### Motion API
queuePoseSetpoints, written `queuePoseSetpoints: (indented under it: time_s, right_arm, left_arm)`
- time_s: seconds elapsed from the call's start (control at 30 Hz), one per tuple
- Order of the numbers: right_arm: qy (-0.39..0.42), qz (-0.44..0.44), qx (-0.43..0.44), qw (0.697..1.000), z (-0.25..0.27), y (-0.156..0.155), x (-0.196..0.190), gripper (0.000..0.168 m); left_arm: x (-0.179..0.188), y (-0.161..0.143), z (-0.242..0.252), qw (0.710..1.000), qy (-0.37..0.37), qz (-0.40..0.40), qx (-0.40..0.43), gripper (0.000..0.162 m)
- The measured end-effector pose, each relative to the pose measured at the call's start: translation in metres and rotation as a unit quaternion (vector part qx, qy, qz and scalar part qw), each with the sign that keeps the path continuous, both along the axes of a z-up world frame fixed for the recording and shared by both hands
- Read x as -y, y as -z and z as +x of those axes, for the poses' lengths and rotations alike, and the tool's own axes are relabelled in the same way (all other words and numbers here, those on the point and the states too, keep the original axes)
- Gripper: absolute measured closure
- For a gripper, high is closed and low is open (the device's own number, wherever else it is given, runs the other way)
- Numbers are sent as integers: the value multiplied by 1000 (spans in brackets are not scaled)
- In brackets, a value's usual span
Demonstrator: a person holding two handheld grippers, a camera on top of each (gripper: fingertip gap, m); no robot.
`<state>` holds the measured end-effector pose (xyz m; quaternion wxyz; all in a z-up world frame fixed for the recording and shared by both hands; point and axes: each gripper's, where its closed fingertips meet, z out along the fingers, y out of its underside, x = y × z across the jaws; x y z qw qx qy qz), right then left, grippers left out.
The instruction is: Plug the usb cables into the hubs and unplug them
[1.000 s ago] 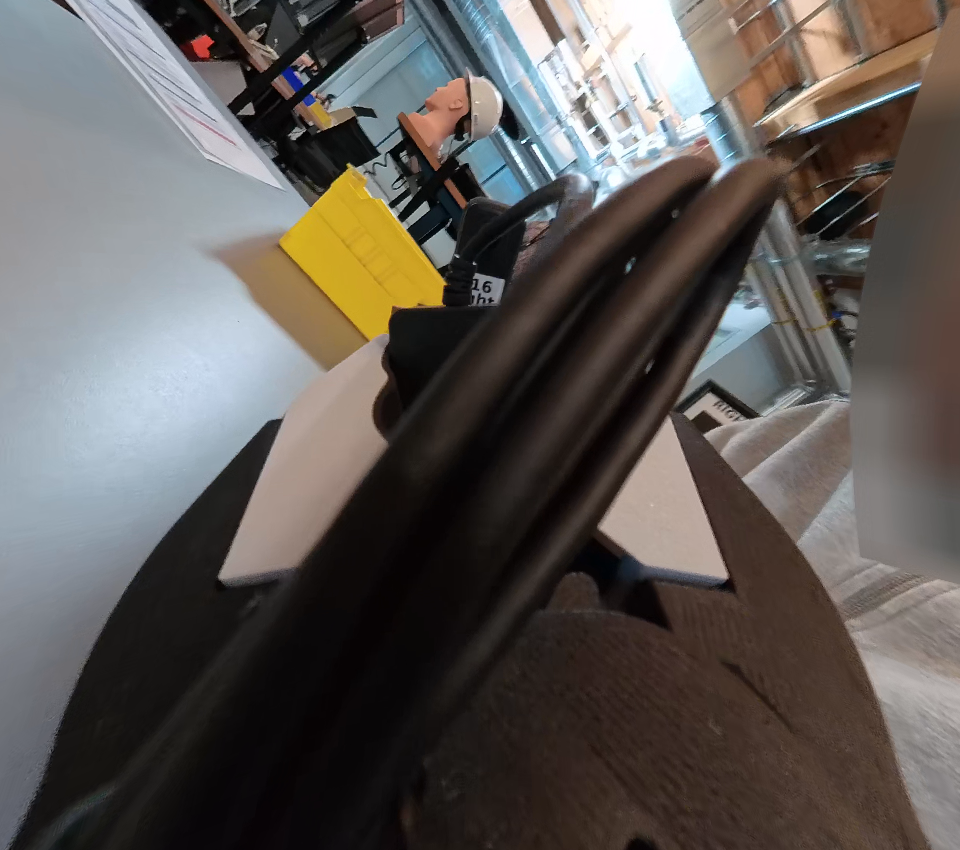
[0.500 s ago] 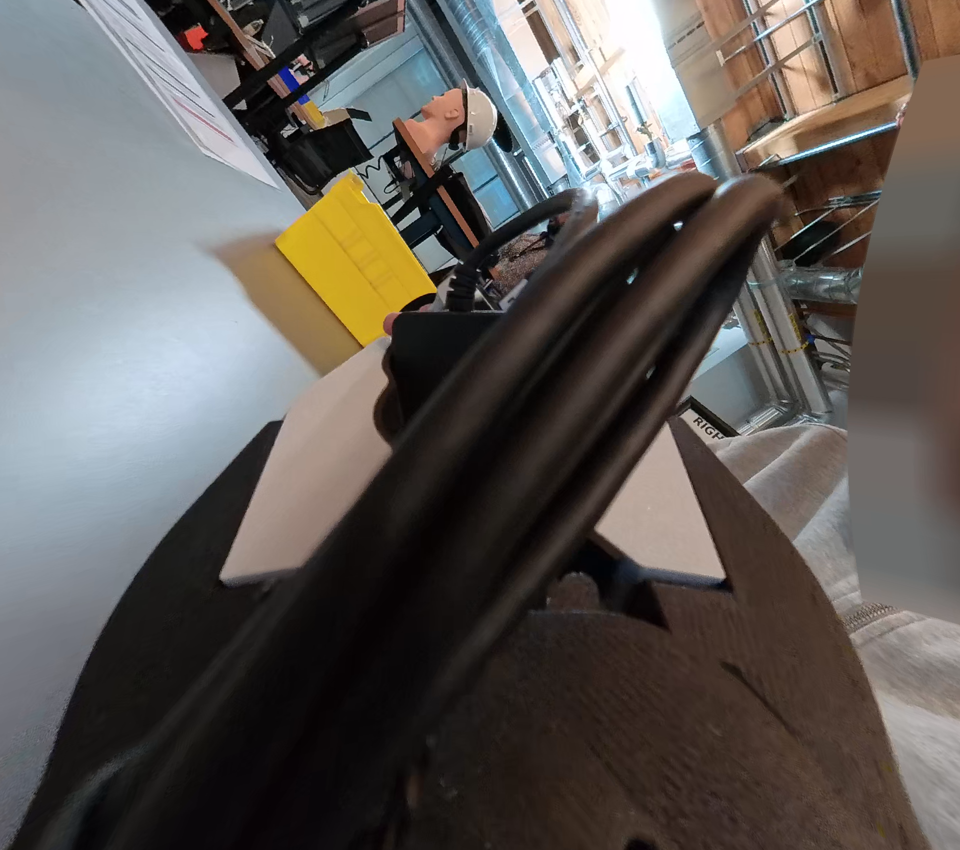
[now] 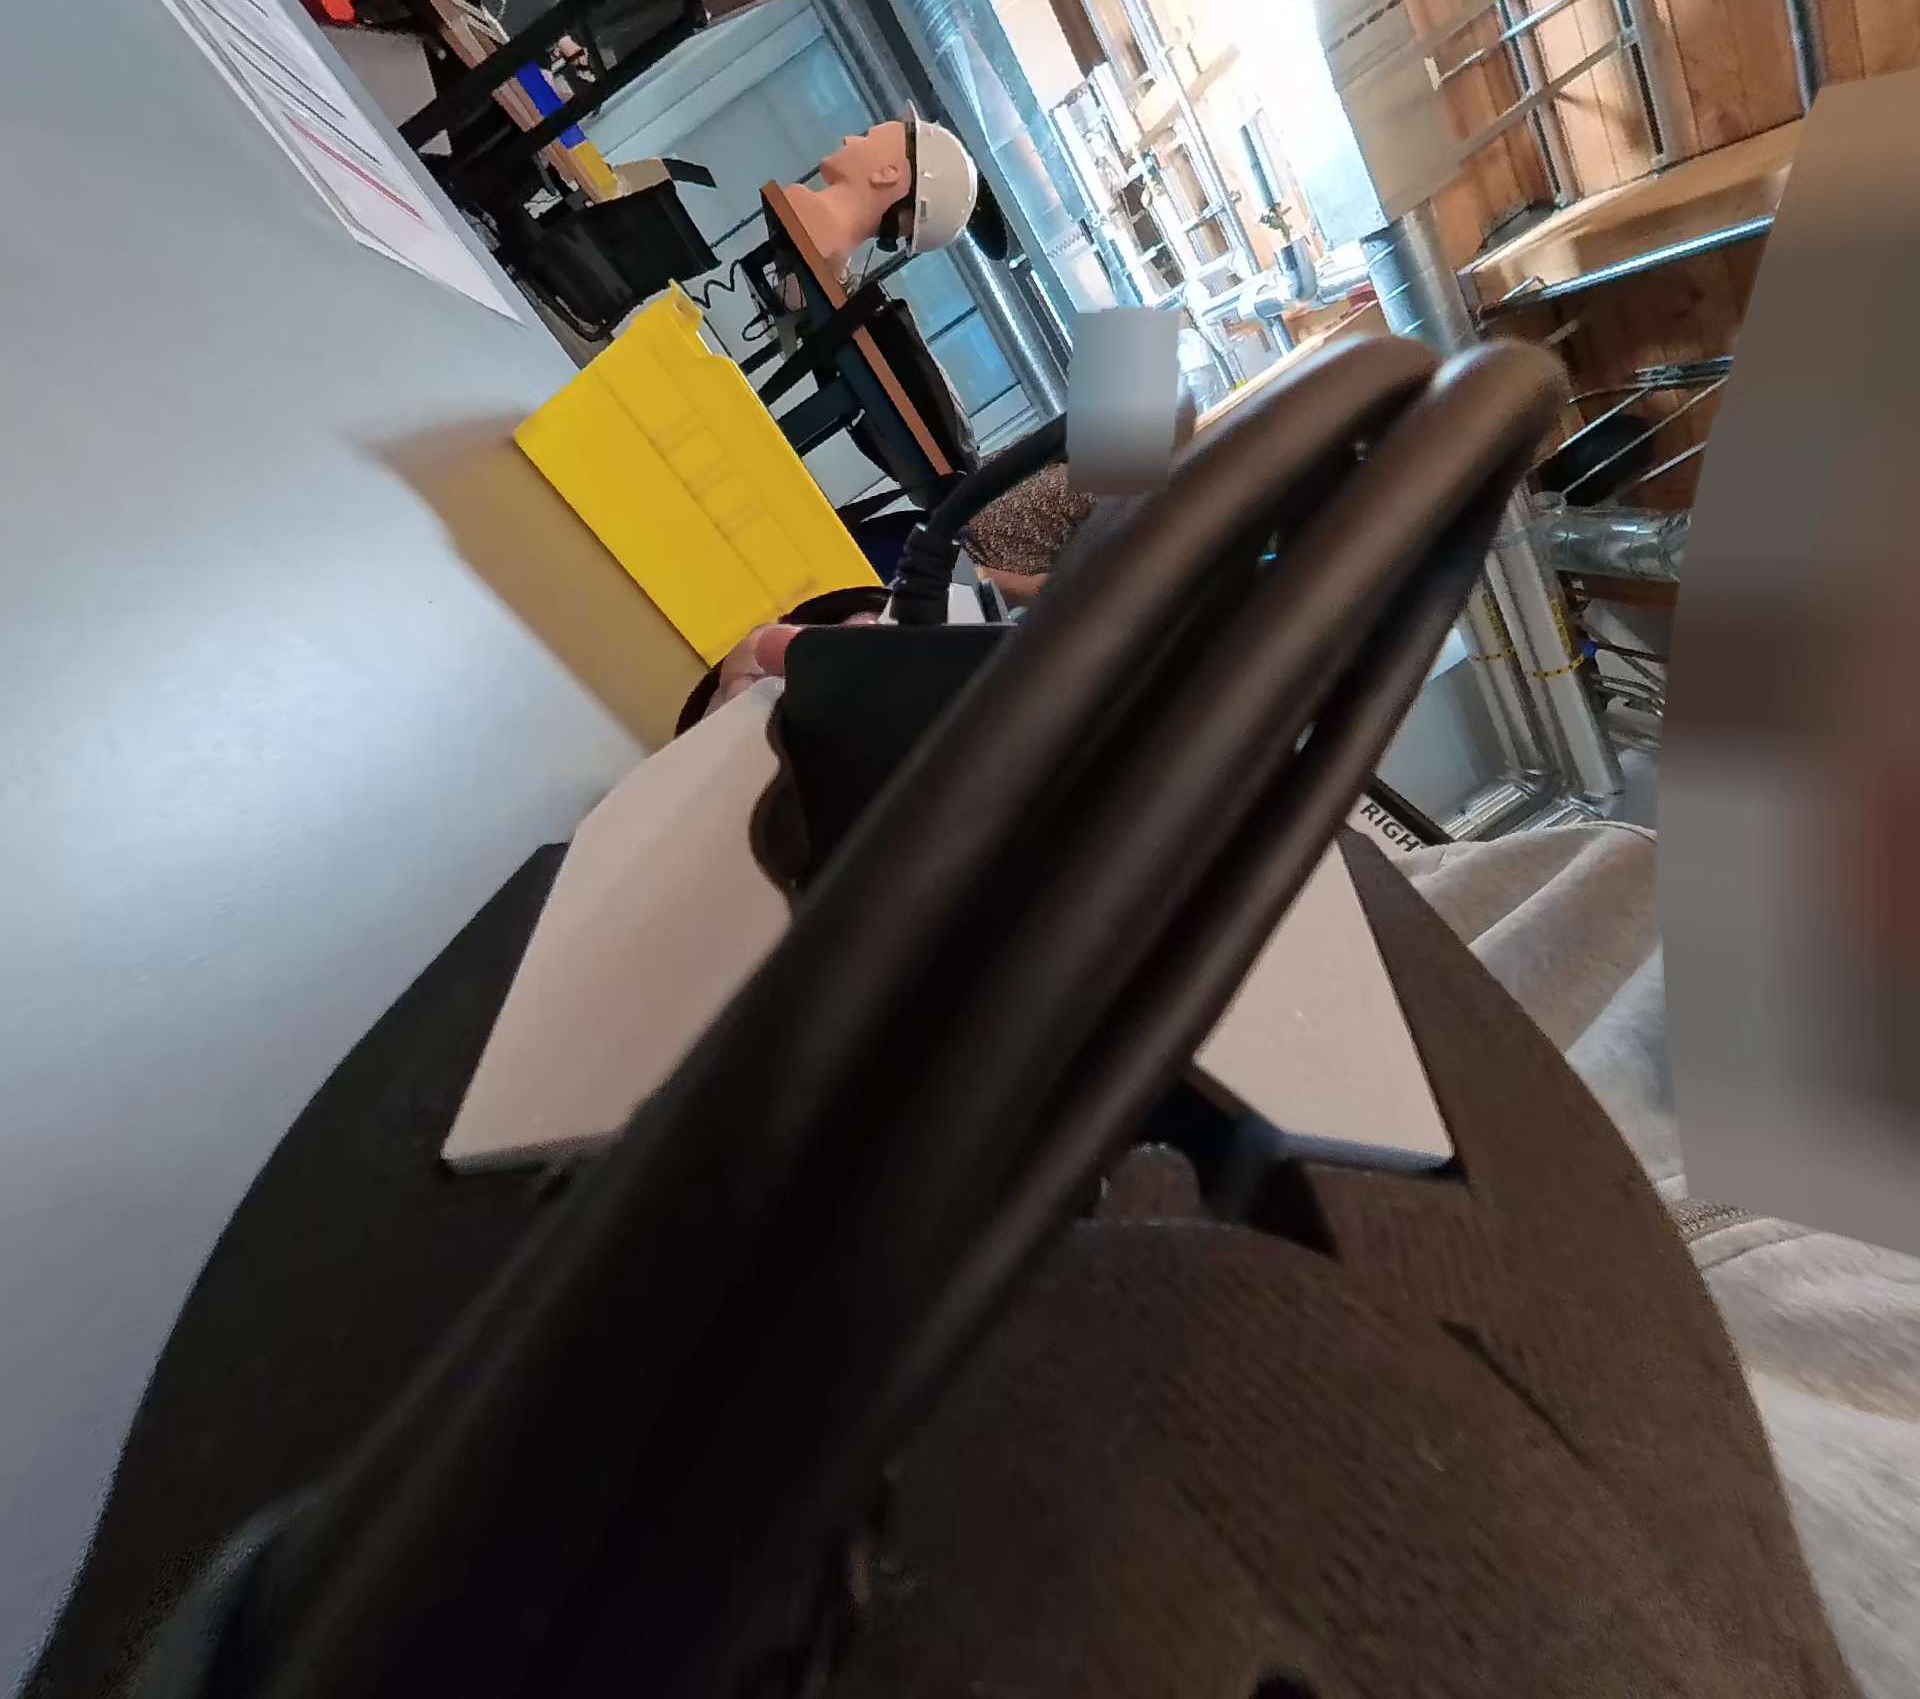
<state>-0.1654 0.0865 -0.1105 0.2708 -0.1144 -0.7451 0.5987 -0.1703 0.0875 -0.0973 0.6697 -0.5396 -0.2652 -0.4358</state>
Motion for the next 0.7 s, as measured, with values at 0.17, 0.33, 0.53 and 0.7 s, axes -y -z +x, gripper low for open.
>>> queuePoseSetpoints:
  time_s: [0.17,0.33,0.53,0.7]
  right_arm:
    - [1,1,7,1000,2,0,0,157]
    - [12,11,5,1000,1,2,0,157]
    - [28,1,5,1000,-3,-2,1,157]
    - [49,-24,3,998,-7,-12,-11,157]
  left_arm:
    - [0,-1,3,1000,5,3,0,105]
    - [0,1,1,1000,2,1,11,105]
    - [2,-2,-7,999,-18,12,29,102]
    - [5,-3,-7,1000,-13,6,22,85]
